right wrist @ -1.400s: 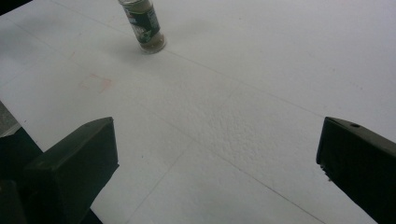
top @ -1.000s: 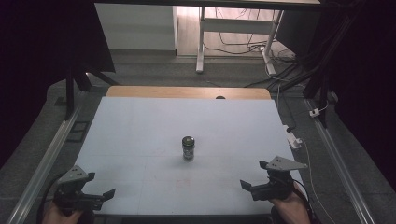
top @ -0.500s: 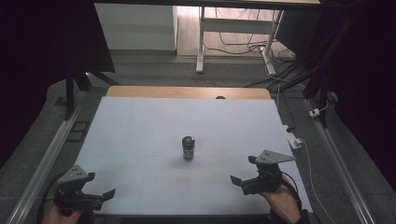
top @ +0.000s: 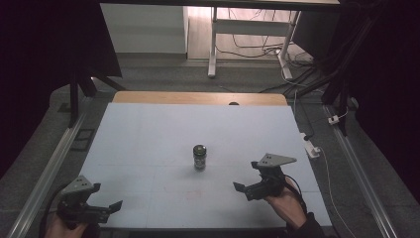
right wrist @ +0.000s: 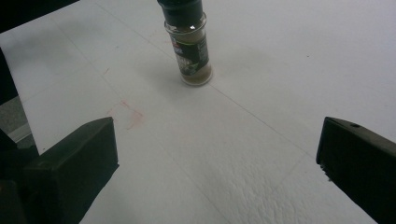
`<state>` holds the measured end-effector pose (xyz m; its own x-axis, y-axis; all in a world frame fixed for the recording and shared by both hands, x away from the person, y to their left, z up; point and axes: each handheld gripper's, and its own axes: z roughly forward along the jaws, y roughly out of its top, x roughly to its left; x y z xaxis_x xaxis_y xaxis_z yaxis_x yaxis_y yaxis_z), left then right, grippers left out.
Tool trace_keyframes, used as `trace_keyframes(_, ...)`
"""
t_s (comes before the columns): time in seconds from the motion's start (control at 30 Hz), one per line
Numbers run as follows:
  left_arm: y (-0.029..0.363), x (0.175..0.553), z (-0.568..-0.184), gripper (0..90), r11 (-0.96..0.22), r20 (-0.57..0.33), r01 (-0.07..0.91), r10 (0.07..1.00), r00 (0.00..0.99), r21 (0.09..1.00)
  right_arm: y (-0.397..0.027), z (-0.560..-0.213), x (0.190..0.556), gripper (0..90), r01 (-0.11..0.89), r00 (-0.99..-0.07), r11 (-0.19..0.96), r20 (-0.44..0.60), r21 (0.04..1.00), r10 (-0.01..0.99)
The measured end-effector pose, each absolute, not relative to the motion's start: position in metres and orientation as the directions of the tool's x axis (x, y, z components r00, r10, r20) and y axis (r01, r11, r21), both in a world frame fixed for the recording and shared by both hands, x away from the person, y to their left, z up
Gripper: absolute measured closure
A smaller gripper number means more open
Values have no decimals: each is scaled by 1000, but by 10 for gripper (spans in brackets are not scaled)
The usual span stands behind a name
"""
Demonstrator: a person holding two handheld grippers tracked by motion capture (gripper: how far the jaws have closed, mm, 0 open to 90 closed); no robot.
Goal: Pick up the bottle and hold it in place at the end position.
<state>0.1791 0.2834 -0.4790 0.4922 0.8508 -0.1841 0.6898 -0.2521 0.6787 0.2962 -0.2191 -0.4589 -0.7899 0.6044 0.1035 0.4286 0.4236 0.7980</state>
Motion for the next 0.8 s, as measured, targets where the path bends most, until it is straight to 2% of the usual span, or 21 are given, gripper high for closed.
trace_keyframes(0.2, 283, 179, -479, 8, -254, -183, 690, 851, 492, 677, -207, -463, 305, 0, 425, -805, 428, 118, 797, 581)
trace_keyframes(0.5, 283, 179, -479, 7, -255, -182, 690, 851, 493, 677, -184, -470, 317, 0, 398, -822, 470, 78, 788, 565)
trace_keyframes(0.8, 283, 179, -479, 6, -256, -182, 690, 850, 494, 678, -165, -476, 331, 0, 409, -833, 486, 98, 772, 544)
